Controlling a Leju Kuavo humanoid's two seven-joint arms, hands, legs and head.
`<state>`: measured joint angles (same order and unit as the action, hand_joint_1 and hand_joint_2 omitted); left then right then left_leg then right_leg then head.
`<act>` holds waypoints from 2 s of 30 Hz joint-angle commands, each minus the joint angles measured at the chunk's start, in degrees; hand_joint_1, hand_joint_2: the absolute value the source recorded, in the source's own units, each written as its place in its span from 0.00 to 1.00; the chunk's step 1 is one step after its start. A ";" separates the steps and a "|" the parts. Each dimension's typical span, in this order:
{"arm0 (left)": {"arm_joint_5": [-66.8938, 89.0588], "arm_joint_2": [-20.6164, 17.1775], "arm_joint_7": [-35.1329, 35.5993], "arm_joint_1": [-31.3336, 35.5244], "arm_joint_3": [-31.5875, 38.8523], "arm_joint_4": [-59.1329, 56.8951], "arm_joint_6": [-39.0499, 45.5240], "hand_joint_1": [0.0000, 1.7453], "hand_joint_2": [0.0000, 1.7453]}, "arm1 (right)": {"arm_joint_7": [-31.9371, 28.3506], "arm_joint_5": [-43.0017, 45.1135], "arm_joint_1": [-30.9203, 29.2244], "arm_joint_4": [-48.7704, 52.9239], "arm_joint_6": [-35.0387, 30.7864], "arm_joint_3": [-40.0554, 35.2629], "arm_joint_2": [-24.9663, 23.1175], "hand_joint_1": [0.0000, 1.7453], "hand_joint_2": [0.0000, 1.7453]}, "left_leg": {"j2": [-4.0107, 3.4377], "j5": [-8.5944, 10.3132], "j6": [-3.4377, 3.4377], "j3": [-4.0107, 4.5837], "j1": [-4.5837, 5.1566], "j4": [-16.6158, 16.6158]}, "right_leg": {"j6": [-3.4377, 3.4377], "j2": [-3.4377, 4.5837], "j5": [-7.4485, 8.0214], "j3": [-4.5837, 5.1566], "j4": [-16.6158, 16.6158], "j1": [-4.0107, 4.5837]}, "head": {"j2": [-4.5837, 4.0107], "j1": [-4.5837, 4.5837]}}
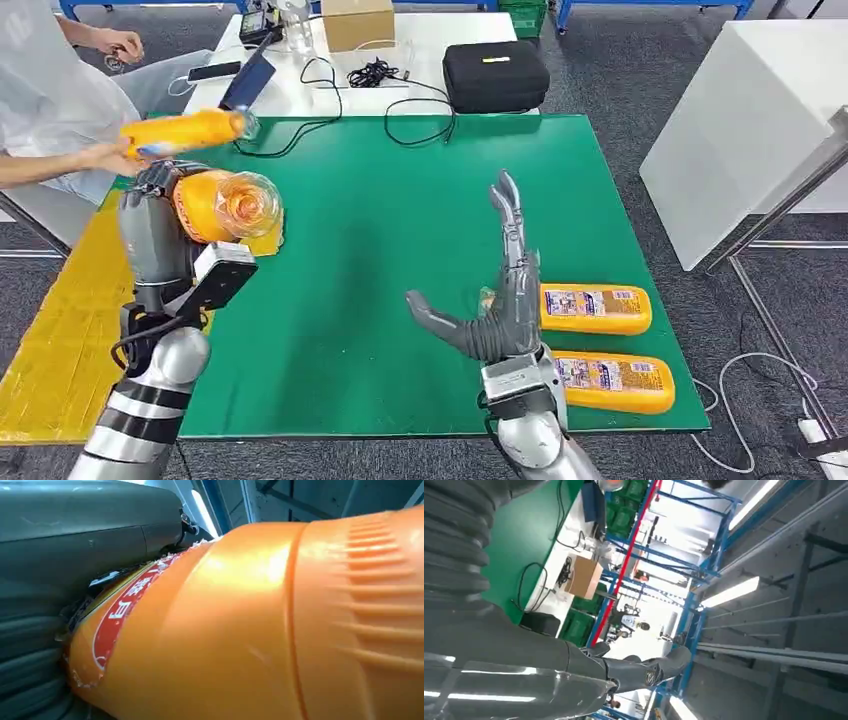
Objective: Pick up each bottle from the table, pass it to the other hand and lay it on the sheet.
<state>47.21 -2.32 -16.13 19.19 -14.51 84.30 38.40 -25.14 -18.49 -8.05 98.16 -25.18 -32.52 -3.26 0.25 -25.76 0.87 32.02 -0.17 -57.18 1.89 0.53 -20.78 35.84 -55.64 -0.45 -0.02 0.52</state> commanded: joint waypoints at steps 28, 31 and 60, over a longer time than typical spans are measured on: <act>36.73 -4.36 22.90 32.96 -7.15 -51.28 -26.16 1.00 1.00 | 2.42 -4.76 4.06 5.91 4.76 10.91 2.95 0.00 1.00 | 0.50 0.23 -0.14 0.17 -0.04 -0.11 | -0.06 -0.46 0.01 -0.01 -0.07 0.06 | 0.00 0.04; 35.47 -4.27 24.10 35.67 -6.05 -57.65 -28.89 1.00 1.00 | 2.41 -4.85 4.33 4.79 5.07 11.06 2.85 0.00 1.00 | 0.23 0.24 -0.15 0.14 -0.04 -0.07 | -0.11 -0.32 0.20 0.10 -0.03 0.06 | 0.00 0.00; 28.54 -1.52 23.61 29.63 0.59 -64.25 -30.45 0.00 1.00 | 4.77 -5.68 2.35 -1.02 7.63 9.29 1.95 0.00 1.00 | -0.06 0.26 -0.14 0.18 -0.03 0.02 | -0.08 0.03 0.25 0.16 0.03 0.03 | 0.00 0.00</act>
<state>76.72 -5.22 7.76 48.10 -16.44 23.32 5.82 -21.16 -23.87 -2.83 101.61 -17.90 -22.56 -0.87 0.25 -25.43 0.75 32.36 -0.18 -57.19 1.83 0.55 -20.48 36.16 -55.65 -0.44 -0.02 0.52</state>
